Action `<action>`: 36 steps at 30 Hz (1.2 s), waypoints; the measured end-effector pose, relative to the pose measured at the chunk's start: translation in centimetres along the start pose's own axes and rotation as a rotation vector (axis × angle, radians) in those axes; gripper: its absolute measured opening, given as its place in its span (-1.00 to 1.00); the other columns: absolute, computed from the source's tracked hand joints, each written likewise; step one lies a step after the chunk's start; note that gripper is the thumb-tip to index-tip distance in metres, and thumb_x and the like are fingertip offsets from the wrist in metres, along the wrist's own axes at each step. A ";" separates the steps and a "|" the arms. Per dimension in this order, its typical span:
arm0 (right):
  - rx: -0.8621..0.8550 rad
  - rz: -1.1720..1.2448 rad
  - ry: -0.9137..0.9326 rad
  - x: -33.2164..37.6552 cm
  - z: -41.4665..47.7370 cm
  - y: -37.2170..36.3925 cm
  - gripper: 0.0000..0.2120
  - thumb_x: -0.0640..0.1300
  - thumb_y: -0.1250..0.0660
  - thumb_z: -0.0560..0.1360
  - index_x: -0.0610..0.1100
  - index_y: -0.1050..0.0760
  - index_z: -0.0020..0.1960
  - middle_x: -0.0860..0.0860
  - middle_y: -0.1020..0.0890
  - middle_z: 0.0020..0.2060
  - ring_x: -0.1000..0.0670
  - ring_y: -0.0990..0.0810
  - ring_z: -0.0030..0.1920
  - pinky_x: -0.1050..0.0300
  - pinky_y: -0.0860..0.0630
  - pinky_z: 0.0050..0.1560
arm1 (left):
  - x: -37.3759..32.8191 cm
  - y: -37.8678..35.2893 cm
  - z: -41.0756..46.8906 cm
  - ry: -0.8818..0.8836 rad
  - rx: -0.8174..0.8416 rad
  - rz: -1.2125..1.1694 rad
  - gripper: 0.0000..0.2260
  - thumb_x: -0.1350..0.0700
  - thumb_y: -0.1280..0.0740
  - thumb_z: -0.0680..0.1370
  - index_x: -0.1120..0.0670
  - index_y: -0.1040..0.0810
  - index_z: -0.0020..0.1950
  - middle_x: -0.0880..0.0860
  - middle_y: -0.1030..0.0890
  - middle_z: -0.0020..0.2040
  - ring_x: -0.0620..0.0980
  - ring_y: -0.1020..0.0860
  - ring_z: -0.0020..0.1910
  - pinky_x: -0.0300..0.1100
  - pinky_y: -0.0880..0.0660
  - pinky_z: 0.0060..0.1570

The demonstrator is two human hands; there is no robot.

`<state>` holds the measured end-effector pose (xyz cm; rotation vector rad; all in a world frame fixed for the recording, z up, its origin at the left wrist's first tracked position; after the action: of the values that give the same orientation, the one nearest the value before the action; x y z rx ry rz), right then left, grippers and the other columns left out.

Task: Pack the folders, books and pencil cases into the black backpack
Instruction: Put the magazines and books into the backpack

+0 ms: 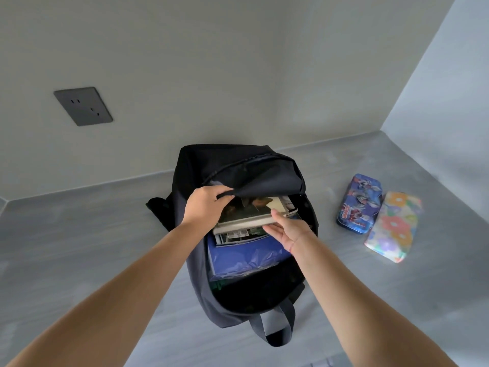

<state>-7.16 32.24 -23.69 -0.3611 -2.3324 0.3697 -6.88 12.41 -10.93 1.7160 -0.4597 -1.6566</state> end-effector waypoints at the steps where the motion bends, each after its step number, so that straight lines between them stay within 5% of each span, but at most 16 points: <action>1: -0.007 -0.042 0.000 0.3 0.2 -0.5 -0.70 -0.22 -0.42 0.43 -0.27 -0.47 0.12 -0.22 -0.61 0.03 -0.15 -0.64 0.04 0.00 -0.57 0.13 | 0.1 -0.2 -0.2 0.003 0.015 0.003 -0.79 0.12 -0.33 0.54 0.03 -0.63 0.15 -0.01 -0.67 0.03 -0.07 -0.59 0.01 -0.17 -0.52 0.06; 3: -0.028 -0.144 -0.036 0.5 0.3 -0.8 -0.69 -0.21 -0.42 0.43 -0.28 -0.47 0.12 -0.23 -0.63 0.02 -0.15 -0.66 0.00 0.02 -0.59 0.10 | 0.4 -0.6 -0.6 -0.009 0.053 0.015 -0.80 0.11 -0.34 0.53 0.00 -0.64 0.13 -0.03 -0.65 0.08 -0.07 -0.57 0.09 -0.17 -0.48 0.15; 6: -0.070 -0.414 -0.060 1.8 -0.9 0.9 -0.88 -0.29 -0.34 0.49 -0.34 -0.50 -0.01 -0.23 -0.63 -0.15 -0.10 -0.66 -0.21 0.12 -0.61 -0.25 | 0.5 -0.9 -0.6 -0.088 0.075 0.171 -0.73 -0.03 -0.41 0.46 -0.05 -0.61 0.15 -0.05 -0.45 0.37 -0.03 -0.29 0.42 -0.08 -0.17 0.41; 9: -0.283 -0.590 0.245 8.5 -2.0 4.1 -0.88 -0.30 -0.21 0.51 -0.32 -0.47 -0.15 -0.20 -0.53 -0.32 -0.02 -0.50 -0.47 0.18 -0.46 -0.44 | 2.2 -0.5 -0.7 0.038 0.070 0.101 -0.48 -0.18 -0.39 0.42 -0.09 -0.43 0.34 -0.04 -0.14 0.52 0.01 -0.04 0.51 0.05 -0.08 0.46; 11: -0.380 -0.725 0.556 13.9 -2.6 3.9 -0.78 -0.15 -0.26 0.49 -0.26 -0.50 0.06 -0.21 -0.55 -0.09 -0.10 -0.56 -0.19 0.12 -0.45 -0.16 | 3.6 0.3 -0.8 0.195 -0.032 -0.079 -0.37 -0.19 -0.34 0.46 -0.02 -0.25 0.45 0.01 -0.10 0.52 0.03 -0.09 0.50 0.00 -0.16 0.42; 14: -0.157 -0.826 0.568 15.3 0.6 0.8 -0.32 0.11 -0.31 0.48 -0.16 -0.16 0.46 -0.09 -0.29 0.44 -0.09 -0.31 0.42 0.03 -0.28 0.35 | 5.3 0.9 -0.8 0.376 -0.180 -0.280 -0.36 -0.12 -0.35 0.49 0.06 -0.20 0.48 0.03 -0.30 0.43 0.02 -0.32 0.39 -0.14 -0.32 0.28; 18: 0.010 -0.968 0.427 14.1 4.3 -0.9 -0.20 0.15 -0.36 0.43 -0.12 -0.06 0.50 -0.07 -0.26 0.46 -0.12 -0.28 0.43 -0.04 -0.26 0.41 | 6.5 -0.1 -0.8 0.484 -0.174 -0.479 -0.55 -0.07 -0.39 0.46 0.08 -0.48 0.29 0.01 -0.58 0.20 0.00 -0.55 0.16 -0.12 -0.48 0.18; 21: 0.086 -0.934 0.496 14.6 3.8 -1.3 -0.45 -0.07 -0.45 0.40 -0.21 -0.38 0.31 -0.10 -0.53 0.24 -0.12 -0.52 0.21 -0.05 -0.46 0.24 | 5.3 0.3 -1.5 0.437 -0.157 -0.496 -0.91 0.06 -0.39 0.50 0.04 -0.60 -0.04 -0.01 -0.66 -0.08 -0.02 -0.62 -0.03 -0.21 -0.53 -0.07; 25: 0.159 -1.011 0.669 14.8 -0.5 0.1 -0.91 -0.25 -0.44 0.40 -0.24 -0.58 -0.12 -0.10 -0.61 -0.23 0.02 -0.52 -0.25 0.19 -0.44 -0.19 | 3.1 0.5 -3.6 0.324 -0.015 -0.561 -0.97 0.16 -0.45 0.44 0.03 -0.66 -0.18 0.00 -0.71 -0.24 -0.06 -0.67 -0.21 -0.21 -0.56 -0.12; 28: 0.220 -1.380 0.758 12.4 -3.7 2.3 -0.95 -0.21 -0.44 0.40 -0.13 -0.61 -0.24 -0.03 -0.61 -0.38 0.04 -0.52 -0.33 0.30 -0.37 -0.31 | 2.0 -1.1 -6.4 0.179 0.299 -0.297 -0.94 0.07 -0.52 0.36 -0.06 -0.67 -0.27 -0.18 -0.64 -0.40 -0.31 -0.56 -0.37 -0.45 -0.44 -0.29; 30: 0.290 -1.553 0.871 10.1 -5.0 3.3 -0.81 -0.31 -0.38 0.39 -0.10 -0.68 -0.08 0.01 -0.72 -0.21 0.03 -0.65 -0.17 0.27 -0.50 -0.10 | 1.9 -3.0 -8.7 0.082 0.507 0.002 -0.91 0.04 -0.52 0.36 -0.15 -0.67 -0.22 -0.31 -0.64 -0.33 -0.31 -0.60 -0.26 -0.46 -0.47 -0.20; 33: 0.410 -1.739 1.016 6.7 -5.2 3.6 -0.61 -0.34 -0.25 0.36 -0.04 -0.66 0.06 0.03 -0.70 0.04 0.02 -0.65 0.07 0.20 -0.52 0.16 | 3.5 -5.3 -10.4 0.083 0.585 0.242 -0.78 0.26 -0.42 0.42 -0.05 -0.71 -0.09 -0.42 -0.60 -0.30 -0.29 -0.60 -0.11 -0.44 -0.47 -0.06; 36: 0.570 -1.956 0.843 2.2 -3.2 4.9 -0.46 -0.37 -0.13 0.47 0.01 -0.42 0.36 0.07 -0.42 0.39 0.02 -0.39 0.38 0.15 -0.29 0.40 | 4.1 -7.4 -11.2 0.092 0.712 0.456 -0.71 0.20 -0.38 0.41 -0.07 -0.64 0.08 -0.27 -0.53 -0.12 -0.22 -0.53 -0.01 -0.45 -0.39 0.01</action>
<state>-5.72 38.02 -21.92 1.5875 -0.8328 -0.1481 2.92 17.42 -19.67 1.9528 -1.4055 -1.1345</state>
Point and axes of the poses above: each hand's wrist, its own z-axis towards the middle knuckle, its own y-axis out of the back of the hand, x = y × z, the point moved 10 cm from there along z, towards the middle knuckle
